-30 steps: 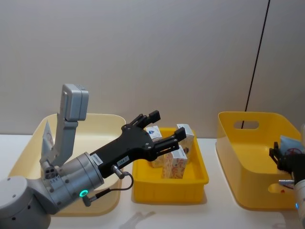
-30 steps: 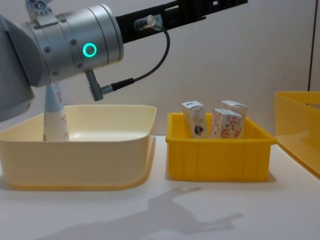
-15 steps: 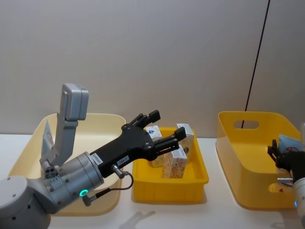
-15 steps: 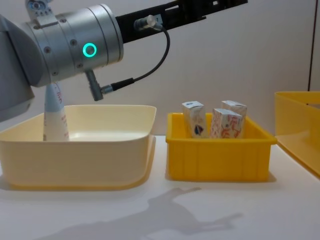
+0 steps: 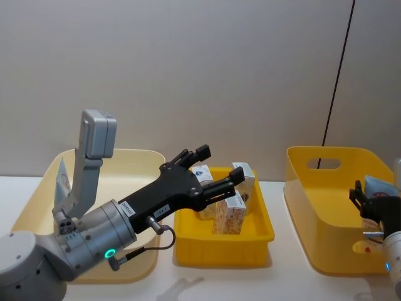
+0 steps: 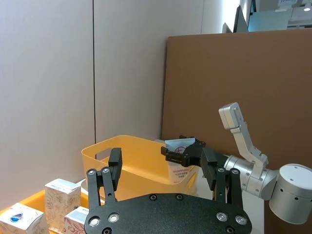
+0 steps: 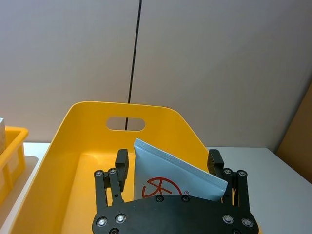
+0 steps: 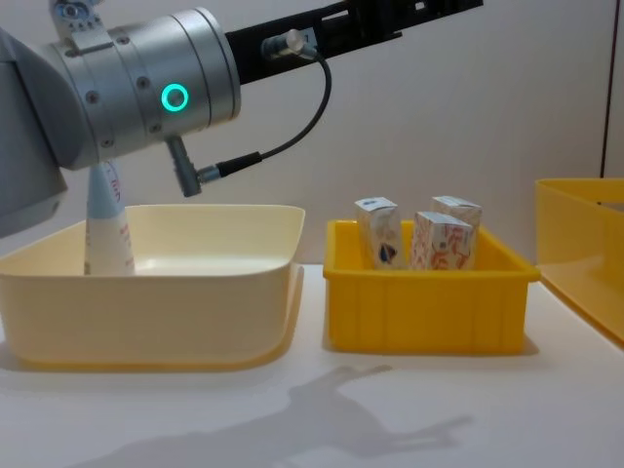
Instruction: Bimanual collaborative sorting of washing and personal care products
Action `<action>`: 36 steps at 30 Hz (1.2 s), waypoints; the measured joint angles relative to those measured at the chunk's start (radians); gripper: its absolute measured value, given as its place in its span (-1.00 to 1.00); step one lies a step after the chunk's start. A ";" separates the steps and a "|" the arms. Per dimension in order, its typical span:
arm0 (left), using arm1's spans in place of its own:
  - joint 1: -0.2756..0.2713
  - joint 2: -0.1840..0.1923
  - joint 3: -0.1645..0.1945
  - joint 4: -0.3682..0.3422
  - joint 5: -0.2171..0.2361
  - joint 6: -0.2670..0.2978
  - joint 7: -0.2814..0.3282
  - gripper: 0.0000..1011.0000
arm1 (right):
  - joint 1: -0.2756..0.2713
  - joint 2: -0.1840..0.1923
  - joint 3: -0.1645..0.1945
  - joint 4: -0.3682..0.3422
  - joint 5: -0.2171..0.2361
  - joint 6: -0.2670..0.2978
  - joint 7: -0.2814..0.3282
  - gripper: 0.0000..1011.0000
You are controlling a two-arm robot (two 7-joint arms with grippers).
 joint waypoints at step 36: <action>0.002 0.000 0.000 0.000 0.003 0.000 0.003 0.98 | -0.016 -0.026 0.037 -0.115 0.033 -0.086 0.043 0.98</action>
